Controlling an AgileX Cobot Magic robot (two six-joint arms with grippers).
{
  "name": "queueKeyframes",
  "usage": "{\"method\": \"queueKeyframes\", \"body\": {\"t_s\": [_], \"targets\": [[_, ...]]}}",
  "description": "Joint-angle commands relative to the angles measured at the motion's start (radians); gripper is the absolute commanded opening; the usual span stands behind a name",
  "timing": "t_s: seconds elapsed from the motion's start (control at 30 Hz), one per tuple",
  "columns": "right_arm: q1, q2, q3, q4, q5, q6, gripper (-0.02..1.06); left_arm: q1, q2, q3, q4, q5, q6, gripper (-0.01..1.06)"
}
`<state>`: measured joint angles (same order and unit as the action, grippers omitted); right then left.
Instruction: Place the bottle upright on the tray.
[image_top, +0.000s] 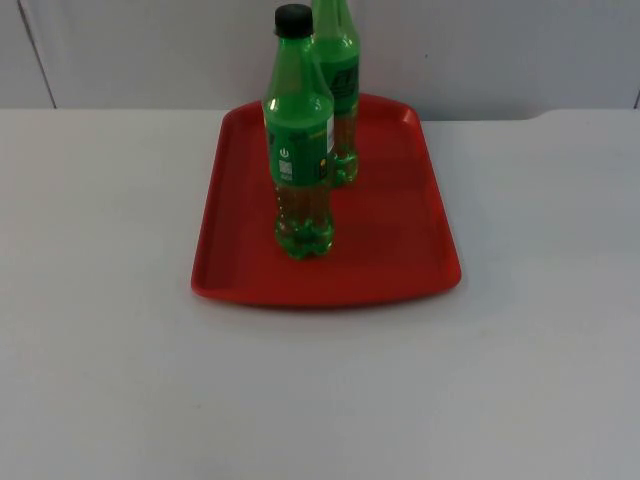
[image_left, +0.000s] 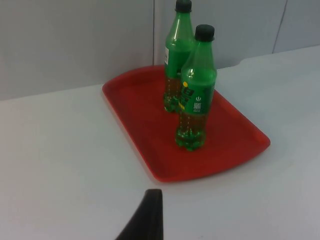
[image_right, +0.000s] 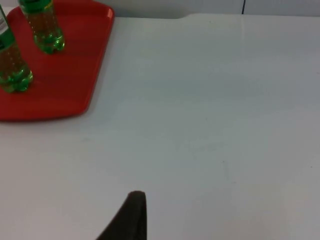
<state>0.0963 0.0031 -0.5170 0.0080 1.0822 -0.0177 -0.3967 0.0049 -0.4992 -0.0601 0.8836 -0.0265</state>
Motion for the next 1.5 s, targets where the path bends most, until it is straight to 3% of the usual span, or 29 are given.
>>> {"method": "queueKeyframes", "body": {"t_s": [0.0,0.63,1.47], "targets": [[-0.005,-0.003,0.001,0.003,-0.006,0.003,1.05,0.002,-0.005,0.004,0.001,-0.006,-0.006,0.91],[-0.005,-0.003,0.001,0.003,-0.006,0.003,1.05,0.009,-0.005,0.004,0.001,-0.006,-0.006,0.91],[-0.005,-0.003,0.001,0.003,-0.006,0.003,1.05,0.354,-0.005,0.004,0.001,-0.006,-0.006,0.91]]}}
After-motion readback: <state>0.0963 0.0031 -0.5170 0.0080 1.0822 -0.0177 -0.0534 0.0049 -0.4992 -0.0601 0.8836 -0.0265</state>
